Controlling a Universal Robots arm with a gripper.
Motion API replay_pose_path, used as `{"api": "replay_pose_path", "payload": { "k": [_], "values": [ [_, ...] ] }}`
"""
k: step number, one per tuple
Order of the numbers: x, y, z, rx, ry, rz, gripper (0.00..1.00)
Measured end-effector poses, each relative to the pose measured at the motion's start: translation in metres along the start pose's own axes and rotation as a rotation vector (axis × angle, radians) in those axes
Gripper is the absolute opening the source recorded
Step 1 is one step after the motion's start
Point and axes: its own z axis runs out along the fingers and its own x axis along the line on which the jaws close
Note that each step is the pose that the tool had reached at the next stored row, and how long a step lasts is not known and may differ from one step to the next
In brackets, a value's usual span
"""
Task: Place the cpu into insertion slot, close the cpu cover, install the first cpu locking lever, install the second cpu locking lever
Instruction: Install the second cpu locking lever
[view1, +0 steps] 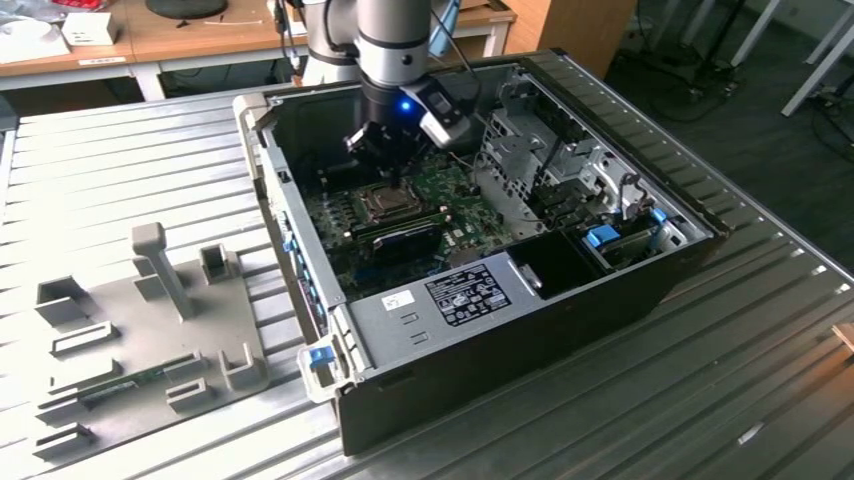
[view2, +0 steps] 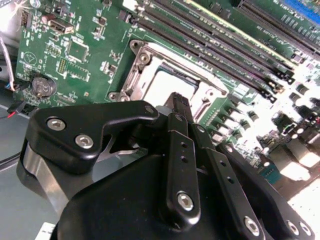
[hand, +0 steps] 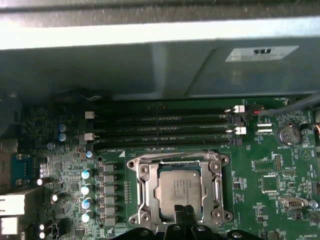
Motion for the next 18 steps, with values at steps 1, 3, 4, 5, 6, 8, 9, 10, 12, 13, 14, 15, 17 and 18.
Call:
{"api": "replay_pose_path", "payload": {
  "k": [1, 3, 4, 5, 6, 8, 9, 10, 12, 13, 14, 15, 17, 18],
  "values": [
    [-0.0001, -0.0013, -0.0001, 0.0001, 0.0, 0.0, 0.1],
    [-0.0002, -0.0036, -0.0001, 0.0, 0.0, 0.0, 0.1],
    [-0.0003, -0.0044, -0.0001, 0.0, 0.0, 0.0, 0.1],
    [-0.0003, -0.0051, -0.0001, -0.0001, -0.0001, 0.0, 0.1],
    [-0.0003, -0.0057, -0.0002, 0.0, 0.0, 0.0, 0.1],
    [-0.0004, -0.0076, -0.0002, 0.0, 0.0, 0.0, 0.1],
    [-0.0004, -0.0081, -0.0002, -0.0001, -0.0001, 0.0, 0.1],
    [-0.0004, -0.0081, -0.0002, -0.0001, -0.0001, 0.0, 0.1],
    [-0.0004, -0.0082, -0.0003, -0.0002, -0.0001, 0.0, 0.1],
    [-0.0005, -0.0082, -0.0007, 0.0, 0.0, 0.0, 0.1],
    [-0.0005, -0.0082, -0.0008, 0.0, 0.0, 0.0, 0.1],
    [-0.0005, -0.0082, -0.0008, -0.0001, 0.0, 0.0, 0.1],
    [-0.0005, -0.0082, -0.0014, 0.0003, 0.0002, 0.0, 0.1],
    [-0.0005, -0.0082, -0.0015, 0.0, 0.0, 0.0, 0.1]
  ]
}}
